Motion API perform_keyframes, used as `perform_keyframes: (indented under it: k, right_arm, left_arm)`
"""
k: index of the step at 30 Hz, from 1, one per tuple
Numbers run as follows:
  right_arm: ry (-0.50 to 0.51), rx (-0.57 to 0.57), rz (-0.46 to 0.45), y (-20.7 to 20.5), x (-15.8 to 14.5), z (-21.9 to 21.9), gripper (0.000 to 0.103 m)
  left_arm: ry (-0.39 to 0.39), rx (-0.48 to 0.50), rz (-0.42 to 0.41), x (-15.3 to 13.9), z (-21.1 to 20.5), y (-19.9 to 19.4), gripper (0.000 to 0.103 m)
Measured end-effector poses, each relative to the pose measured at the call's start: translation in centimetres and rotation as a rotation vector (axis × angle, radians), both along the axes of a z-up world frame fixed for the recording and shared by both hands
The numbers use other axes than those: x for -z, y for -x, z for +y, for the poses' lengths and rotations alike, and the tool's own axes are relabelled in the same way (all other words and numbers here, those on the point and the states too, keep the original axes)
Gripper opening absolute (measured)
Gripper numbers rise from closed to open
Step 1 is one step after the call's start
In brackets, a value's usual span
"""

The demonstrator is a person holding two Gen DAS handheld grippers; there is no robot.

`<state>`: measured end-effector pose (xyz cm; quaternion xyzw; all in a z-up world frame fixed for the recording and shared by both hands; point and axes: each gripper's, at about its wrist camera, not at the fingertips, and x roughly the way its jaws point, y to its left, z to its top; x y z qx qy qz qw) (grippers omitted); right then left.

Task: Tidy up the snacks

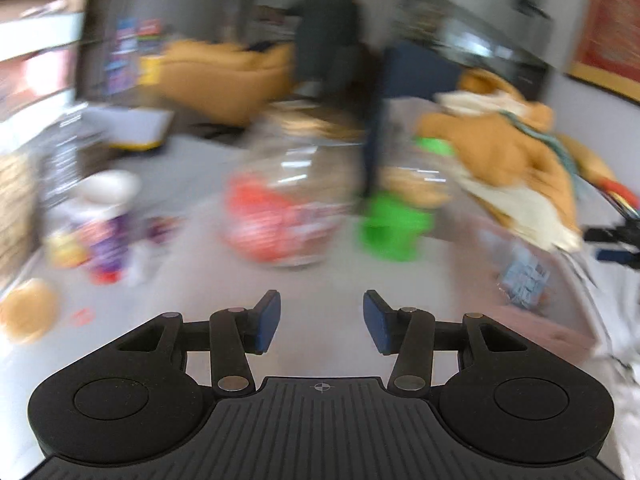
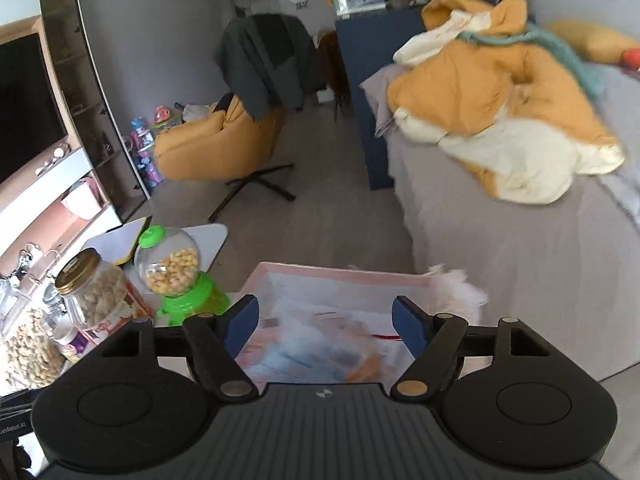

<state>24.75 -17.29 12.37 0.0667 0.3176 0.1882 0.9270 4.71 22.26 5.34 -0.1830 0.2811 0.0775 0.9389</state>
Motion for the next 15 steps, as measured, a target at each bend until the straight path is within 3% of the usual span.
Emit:
perform_keyframes:
  k: [6, 12, 15]
  right_arm:
    - [0.106, -0.117, -0.009, 3.9, 2.4, 6.9, 0.084]
    - [0.100, -0.386, 0.129, 7.5, 5.5, 18.9, 0.086]
    - [0.117, -0.460, 0.171, 9.7, 7.4, 24.5, 0.086]
  left_arm:
    - [0.039, -0.082, -0.003, 3.1, 2.5, 8.3, 0.051]
    - [0.011, -0.095, -0.007, 3.0, 1.2, 13.5, 0.051]
    - [0.065, -0.087, 0.001, 3.1, 1.4, 15.8, 0.051]
